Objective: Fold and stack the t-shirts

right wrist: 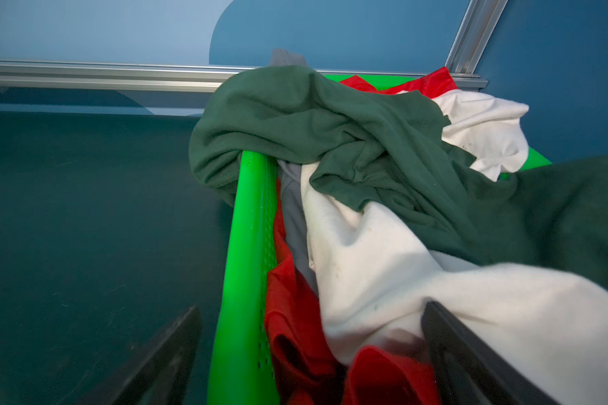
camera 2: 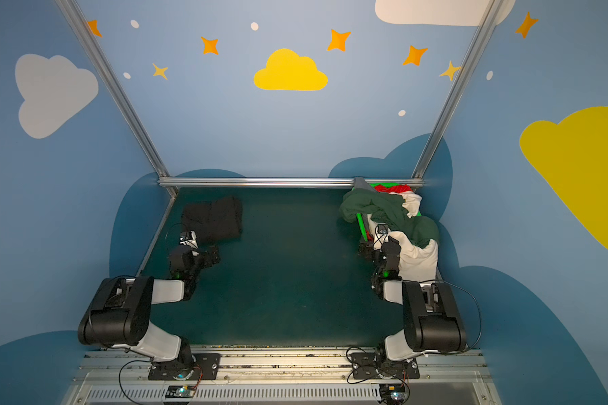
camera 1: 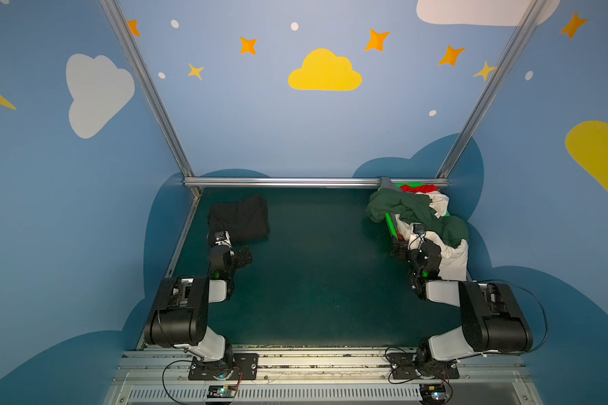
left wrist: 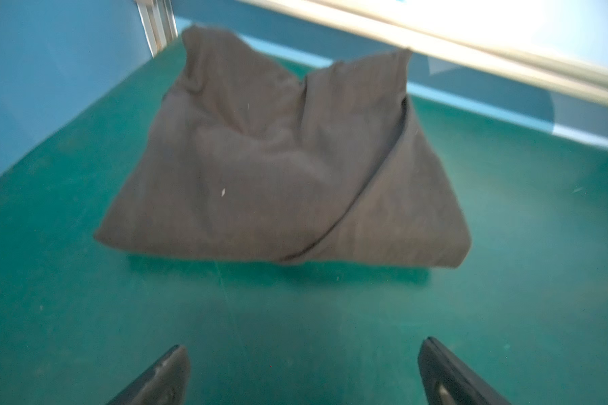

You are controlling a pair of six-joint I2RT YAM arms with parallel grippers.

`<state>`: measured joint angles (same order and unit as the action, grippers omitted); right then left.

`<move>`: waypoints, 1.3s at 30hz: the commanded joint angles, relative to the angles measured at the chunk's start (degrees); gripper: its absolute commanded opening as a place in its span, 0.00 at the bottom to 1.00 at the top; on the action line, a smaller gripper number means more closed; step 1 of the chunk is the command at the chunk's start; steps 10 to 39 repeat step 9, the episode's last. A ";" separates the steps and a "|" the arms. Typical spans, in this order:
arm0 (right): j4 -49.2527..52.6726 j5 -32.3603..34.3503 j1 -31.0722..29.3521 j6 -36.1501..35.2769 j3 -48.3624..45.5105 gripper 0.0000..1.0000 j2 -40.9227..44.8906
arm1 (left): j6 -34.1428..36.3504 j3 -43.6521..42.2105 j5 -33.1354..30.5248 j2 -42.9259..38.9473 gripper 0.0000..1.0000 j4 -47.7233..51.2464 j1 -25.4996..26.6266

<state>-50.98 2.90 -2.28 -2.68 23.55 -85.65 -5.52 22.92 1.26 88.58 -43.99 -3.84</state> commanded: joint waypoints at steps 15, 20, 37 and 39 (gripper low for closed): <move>6.74 -2.56 -0.53 1.66 0.25 0.97 -0.88 | 0.77 0.66 -0.43 -1.10 1.00 0.00 0.38; 6.74 -2.56 -0.53 1.66 0.25 0.97 -0.88 | 0.77 0.66 -0.43 -1.10 1.00 0.00 0.38; 6.74 -2.56 -0.53 1.66 0.25 0.97 -0.88 | 0.77 0.66 -0.43 -1.10 1.00 0.00 0.38; 6.74 -2.56 -0.53 1.66 0.25 0.97 -0.88 | 0.77 0.66 -0.43 -1.10 1.00 0.00 0.38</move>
